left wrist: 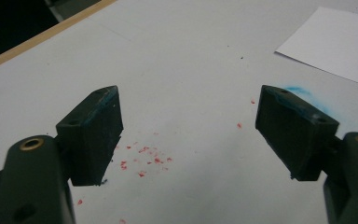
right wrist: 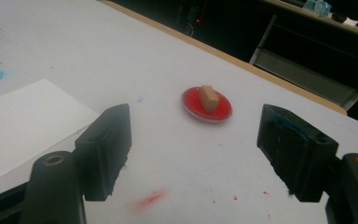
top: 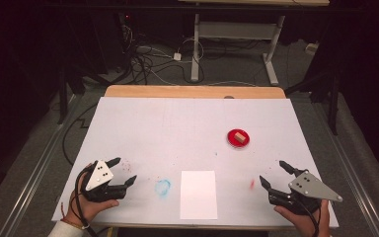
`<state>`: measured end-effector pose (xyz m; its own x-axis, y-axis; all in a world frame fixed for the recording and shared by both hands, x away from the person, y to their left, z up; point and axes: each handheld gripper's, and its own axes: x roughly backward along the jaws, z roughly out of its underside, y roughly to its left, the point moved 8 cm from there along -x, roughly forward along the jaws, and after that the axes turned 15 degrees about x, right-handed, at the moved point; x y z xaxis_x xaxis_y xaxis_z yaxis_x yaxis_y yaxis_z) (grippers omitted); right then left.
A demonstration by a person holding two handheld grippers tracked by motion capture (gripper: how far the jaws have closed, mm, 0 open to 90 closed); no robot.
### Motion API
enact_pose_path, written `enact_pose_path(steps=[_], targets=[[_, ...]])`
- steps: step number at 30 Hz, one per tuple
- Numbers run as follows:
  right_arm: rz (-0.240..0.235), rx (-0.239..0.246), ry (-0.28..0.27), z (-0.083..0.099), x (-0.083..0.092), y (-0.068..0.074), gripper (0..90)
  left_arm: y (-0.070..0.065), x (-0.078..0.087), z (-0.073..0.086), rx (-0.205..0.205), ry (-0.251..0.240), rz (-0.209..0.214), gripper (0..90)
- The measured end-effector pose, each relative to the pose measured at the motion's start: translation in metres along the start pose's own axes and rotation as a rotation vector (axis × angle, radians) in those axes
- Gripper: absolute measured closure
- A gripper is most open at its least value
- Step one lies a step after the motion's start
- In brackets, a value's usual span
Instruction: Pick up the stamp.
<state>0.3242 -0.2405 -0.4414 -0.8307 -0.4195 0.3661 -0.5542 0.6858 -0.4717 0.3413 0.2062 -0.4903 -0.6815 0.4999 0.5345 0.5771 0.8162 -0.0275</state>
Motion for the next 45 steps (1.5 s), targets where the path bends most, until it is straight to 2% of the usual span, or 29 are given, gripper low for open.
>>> enact_pose_path(steps=[1,2,3,8,9,10,12,13,14,15,17,18,19,23,27,28,29,32,35,36,38,39,41,44,45], targets=[[0.000,0.000,0.000,0.000,0.000,0.000,26.6,-0.001,-0.001,0.001,0.017,0.010,0.002,22.3],[0.000,-0.002,0.006,0.001,0.000,-0.001,26.6,0.000,-0.002,0.001,0.006,0.006,0.003,22.2],[0.000,-0.005,0.005,0.001,0.000,-0.002,26.6,-0.001,-0.001,0.003,0.014,0.017,0.001,22.1],[0.001,0.004,0.017,0.001,-0.001,-0.003,26.9,-0.001,0.000,0.002,0.019,0.012,-0.002,21.8],[-0.004,0.007,0.017,0.001,-0.002,-0.004,26.8,0.000,0.000,0.002,0.006,0.006,-0.004,21.5],[-0.011,-0.001,0.019,0.002,-0.002,-0.004,26.8,-0.001,0.000,0.004,0.014,0.018,-0.006,21.3],[-0.016,0.002,0.033,0.002,-0.004,-0.006,26.9,-0.001,-0.001,0.004,-0.009,0.020,-0.005,21.4],[-0.016,0.002,0.033,0.002,-0.004,-0.006,26.9,-0.002,-0.001,0.006,0.005,0.030,-0.001,21.4],[-0.024,0.009,0.046,0.002,-0.006,-0.010,27.5,-0.002,-0.001,0.004,-0.007,0.020,-0.001,22.2],[-0.030,0.005,0.055,0.002,-0.007,-0.012,27.5,-0.003,-0.001,0.004,0.000,0.017,0.001,22.2],[-0.044,0.000,0.064,0.000,-0.009,-0.018,28.3,-0.003,-0.002,0.004,-0.004,0.022,0.003,22.2],[-0.044,0.000,0.064,0.000,-0.009,-0.018,28.3,-0.005,-0.002,0.006,0.011,0.031,0.008,22.2],[-0.057,-0.012,0.086,-0.001,-0.013,-0.023,28.2,-0.005,-0.003,0.006,0.007,0.034,0.007,22.1],[-0.072,0.007,0.122,-0.001,-0.021,-0.030,28.0,-0.004,-0.004,0.005,-0.008,0.030,0.004,21.9],[-0.100,0.005,0.158,-0.002,-0.039,-0.040,28.0,-0.005,-0.004,0.007,0.007,0.034,0.012,21.6],[-0.101,0.013,0.167,-0.001,-0.042,-0.043,28.2,-0.004,-0.004,0.005,-0.006,0.025,0.015,21.9],[-0.100,0.014,0.171,-0.001,-0.044,-0.045,28.2,-0.006,-0.004,0.006,0.006,0.030,0.014,22.2],[-0.105,-0.015,0.174,-0.001,-0.049,-0.055,28.2,-0.006,-0.003,0.006,0.006,0.030,0.016,22.2],[-0.105,-0.008,0.196,-0.003,-0.054,-0.066,28.3,-0.006,-0.003,0.007,0.007,0.032,0.017,22.2],[-0.107,-0.005,0.202,-0.005,-0.056,-0.070,28.5,-0.005,-0.004,0.006,-0.003,0.025,0.014,22.2],[-0.103,-0.003,0.210,-0.006,-0.058,-0.074,28.5,-0.006,-0.004,0.007,0.006,0.037,0.014,22.2],[-0.123,-0.011,0.223,-0.009,-0.063,-0.082,28.7,-0.006,-0.004,0.007,0.006,0.038,0.014,22.2],[-0.131,-0.015,0.248,-0.012,-0.069,-0.088,28.7,-0.006,-0.005,0.006,-0.010,0.032,0.014,22.1],[-0.146,0.005,0.296,-0.013,-0.082,-0.096,29.6,-0.007,-0.005,0.007,-0.002,0.044,0.019,21.3],[-0.153,-0.005,0.308,-0.014,-0.086,-0.097,29.7,-0.007,-0.005,0.007,-0.001,0.044,0.019,21.4]])
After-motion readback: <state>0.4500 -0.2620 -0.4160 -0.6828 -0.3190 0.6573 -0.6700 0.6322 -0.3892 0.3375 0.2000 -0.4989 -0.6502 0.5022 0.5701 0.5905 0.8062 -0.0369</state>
